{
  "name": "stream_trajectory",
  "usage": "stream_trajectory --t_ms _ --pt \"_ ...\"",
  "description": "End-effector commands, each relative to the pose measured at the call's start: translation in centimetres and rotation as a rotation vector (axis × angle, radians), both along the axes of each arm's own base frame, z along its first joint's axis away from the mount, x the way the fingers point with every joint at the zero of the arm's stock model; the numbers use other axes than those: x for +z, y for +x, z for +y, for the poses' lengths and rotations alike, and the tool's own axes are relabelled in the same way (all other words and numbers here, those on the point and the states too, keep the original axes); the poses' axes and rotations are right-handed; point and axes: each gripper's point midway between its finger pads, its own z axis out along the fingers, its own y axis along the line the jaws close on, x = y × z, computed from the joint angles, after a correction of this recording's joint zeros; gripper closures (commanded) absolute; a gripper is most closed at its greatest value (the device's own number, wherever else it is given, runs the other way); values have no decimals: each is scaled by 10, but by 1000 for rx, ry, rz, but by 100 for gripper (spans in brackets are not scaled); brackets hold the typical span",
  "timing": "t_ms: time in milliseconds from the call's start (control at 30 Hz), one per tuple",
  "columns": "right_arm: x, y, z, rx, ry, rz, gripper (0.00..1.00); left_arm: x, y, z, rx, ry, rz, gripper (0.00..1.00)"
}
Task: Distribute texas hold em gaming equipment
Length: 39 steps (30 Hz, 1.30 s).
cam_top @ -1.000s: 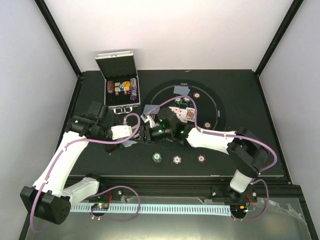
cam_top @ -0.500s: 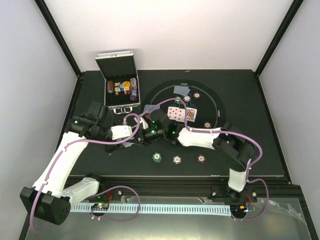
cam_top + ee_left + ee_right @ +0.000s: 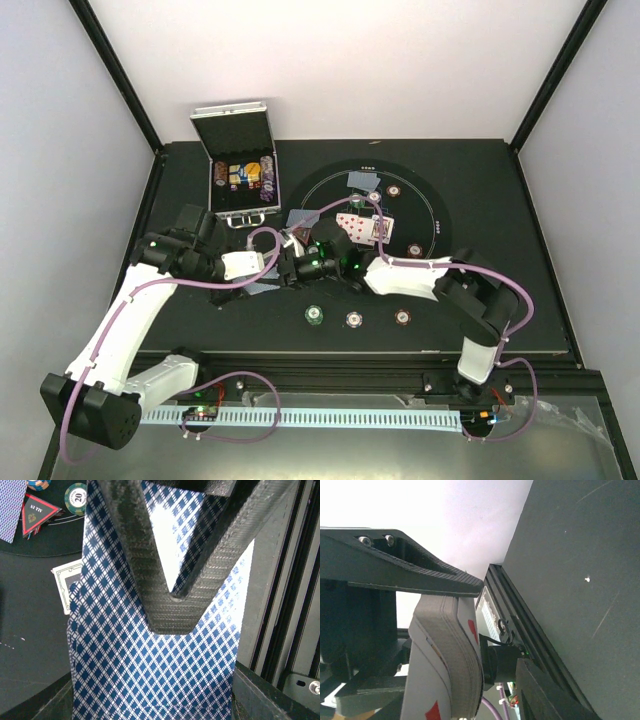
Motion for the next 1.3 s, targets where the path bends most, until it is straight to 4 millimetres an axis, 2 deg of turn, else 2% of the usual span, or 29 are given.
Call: stream_trajectory --t_ms 0,233,667,833,1067,1133,1267 --pt "-8 7 -12 -41 -41 4 65 6 -2 -4 -6 -30 -6 98" --pt "-4 7 -18 -44 -58 -23 81 0 -1 -1 2 -6 -7 98" --pt "1 14 -41 -66 -85 -48 98 -6 1 2 7 17 -7 99" --pt "1 22 -59 -88 -102 -59 99 -9 3 4 11 31 -9 98" --pt "-2 53 -103 -160 -122 -69 99 -10 4 6 15 37 -10 98" --pt "-7 73 -127 -211 -161 -86 99 -10 3 6 15 37 -10 98" --pt "-22 138 -196 -401 -311 -121 99 -12 2 7 14 40 -11 98"
